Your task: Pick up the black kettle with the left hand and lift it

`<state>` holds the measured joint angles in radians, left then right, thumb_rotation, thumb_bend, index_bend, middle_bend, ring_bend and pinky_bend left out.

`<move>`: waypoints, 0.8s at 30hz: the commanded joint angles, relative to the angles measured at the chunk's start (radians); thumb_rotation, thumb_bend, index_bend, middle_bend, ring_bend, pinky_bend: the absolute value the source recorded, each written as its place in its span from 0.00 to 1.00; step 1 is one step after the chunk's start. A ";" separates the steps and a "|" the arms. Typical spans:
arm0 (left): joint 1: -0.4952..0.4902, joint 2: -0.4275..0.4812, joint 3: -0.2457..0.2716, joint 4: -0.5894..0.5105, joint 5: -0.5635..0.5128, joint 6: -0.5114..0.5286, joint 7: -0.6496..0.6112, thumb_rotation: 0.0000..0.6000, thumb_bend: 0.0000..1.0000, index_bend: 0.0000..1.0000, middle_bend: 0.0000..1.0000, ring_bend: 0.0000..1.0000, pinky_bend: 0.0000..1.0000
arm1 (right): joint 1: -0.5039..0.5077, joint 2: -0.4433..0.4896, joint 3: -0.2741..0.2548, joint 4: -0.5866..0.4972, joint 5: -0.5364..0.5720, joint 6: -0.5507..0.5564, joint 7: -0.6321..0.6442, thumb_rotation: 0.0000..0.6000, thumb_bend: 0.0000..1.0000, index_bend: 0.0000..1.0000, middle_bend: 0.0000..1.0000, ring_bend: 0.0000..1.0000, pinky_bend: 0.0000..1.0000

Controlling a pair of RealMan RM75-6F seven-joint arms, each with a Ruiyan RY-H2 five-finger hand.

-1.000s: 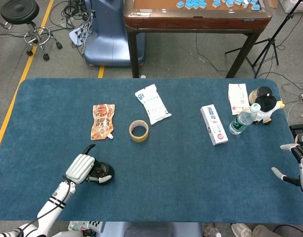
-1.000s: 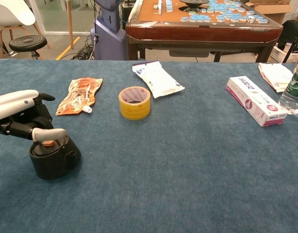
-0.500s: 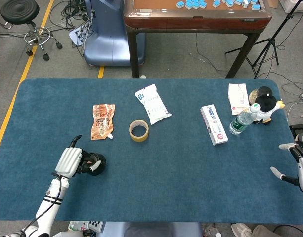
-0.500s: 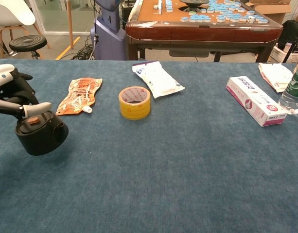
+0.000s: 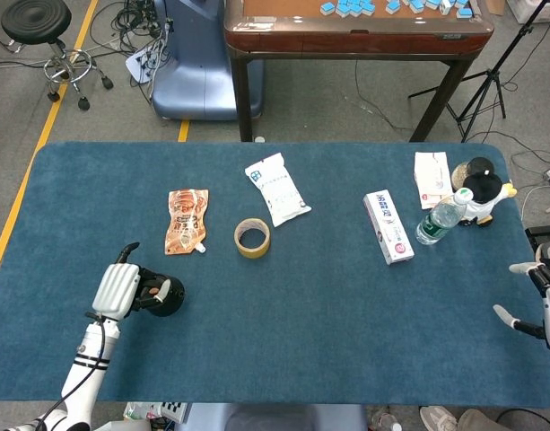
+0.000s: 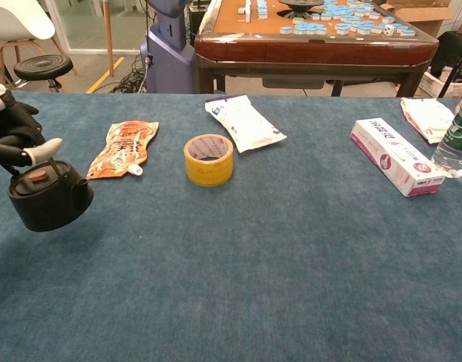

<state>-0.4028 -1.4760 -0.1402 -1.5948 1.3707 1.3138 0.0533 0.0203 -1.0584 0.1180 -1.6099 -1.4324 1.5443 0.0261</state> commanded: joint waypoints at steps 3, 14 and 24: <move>0.002 0.002 0.003 0.005 0.018 0.009 0.004 0.83 0.39 1.00 1.00 1.00 0.10 | -0.001 0.000 -0.001 0.001 0.000 0.000 0.001 1.00 0.07 0.34 0.34 0.19 0.18; 0.000 0.011 0.006 0.013 0.044 0.015 0.020 0.84 0.40 1.00 1.00 1.00 0.15 | -0.006 0.000 -0.003 0.008 0.005 -0.003 0.013 1.00 0.07 0.34 0.34 0.18 0.18; -0.003 0.013 0.012 0.022 0.055 0.012 0.045 0.88 0.40 1.00 1.00 1.00 0.39 | -0.009 -0.001 -0.004 0.016 0.007 -0.005 0.024 1.00 0.07 0.34 0.34 0.18 0.18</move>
<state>-0.4057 -1.4627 -0.1285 -1.5731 1.4252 1.3254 0.0985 0.0114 -1.0597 0.1138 -1.5936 -1.4254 1.5390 0.0499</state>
